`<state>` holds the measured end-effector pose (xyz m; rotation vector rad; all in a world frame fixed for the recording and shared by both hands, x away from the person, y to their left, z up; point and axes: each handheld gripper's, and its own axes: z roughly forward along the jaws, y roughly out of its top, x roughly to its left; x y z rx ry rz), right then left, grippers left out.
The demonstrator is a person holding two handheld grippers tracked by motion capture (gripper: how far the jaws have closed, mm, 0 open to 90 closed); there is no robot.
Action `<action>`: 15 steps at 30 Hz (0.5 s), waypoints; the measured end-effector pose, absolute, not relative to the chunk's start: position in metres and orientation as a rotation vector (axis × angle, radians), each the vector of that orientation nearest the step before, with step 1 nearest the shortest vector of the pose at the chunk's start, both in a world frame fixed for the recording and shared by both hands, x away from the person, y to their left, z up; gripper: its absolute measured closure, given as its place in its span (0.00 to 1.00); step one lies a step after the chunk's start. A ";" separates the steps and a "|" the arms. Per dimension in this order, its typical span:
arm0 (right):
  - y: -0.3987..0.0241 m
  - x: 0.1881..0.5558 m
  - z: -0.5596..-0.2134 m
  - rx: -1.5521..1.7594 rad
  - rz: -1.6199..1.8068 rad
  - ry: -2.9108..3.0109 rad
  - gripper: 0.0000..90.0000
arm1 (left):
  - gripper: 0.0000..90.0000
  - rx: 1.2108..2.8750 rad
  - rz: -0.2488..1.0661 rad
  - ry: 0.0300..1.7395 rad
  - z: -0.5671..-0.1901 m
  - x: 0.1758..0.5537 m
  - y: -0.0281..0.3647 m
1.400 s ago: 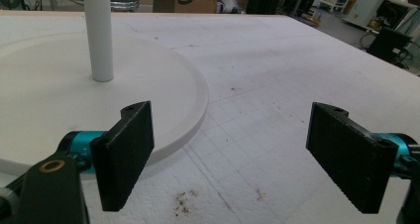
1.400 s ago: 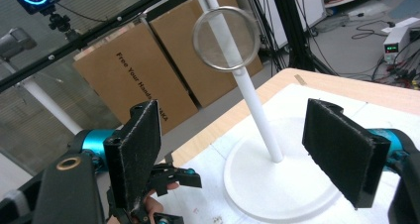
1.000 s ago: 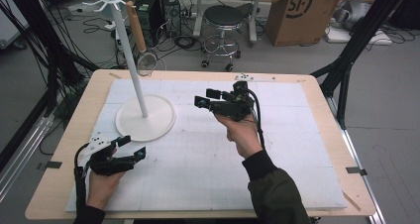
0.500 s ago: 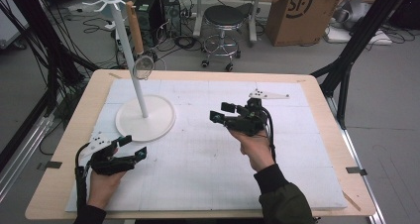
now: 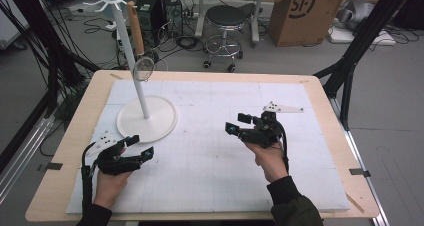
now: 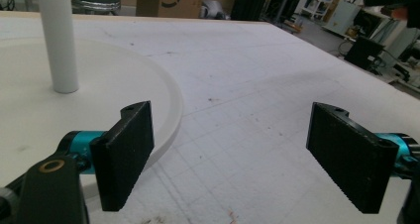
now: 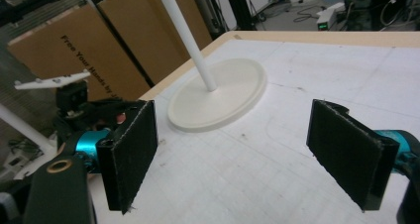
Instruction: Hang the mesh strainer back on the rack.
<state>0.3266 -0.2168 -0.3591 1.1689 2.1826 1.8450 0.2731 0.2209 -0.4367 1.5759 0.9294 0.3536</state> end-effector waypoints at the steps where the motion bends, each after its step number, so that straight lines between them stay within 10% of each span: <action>1: -0.220 0.326 -0.361 1.173 1.841 2.180 0.21 | 0.21 1.579 0.349 0.927 -0.437 0.273 0.220; 15: -0.254 0.307 -0.388 1.209 1.820 2.116 0.21 | 0.21 1.578 0.326 0.907 -0.436 0.278 0.207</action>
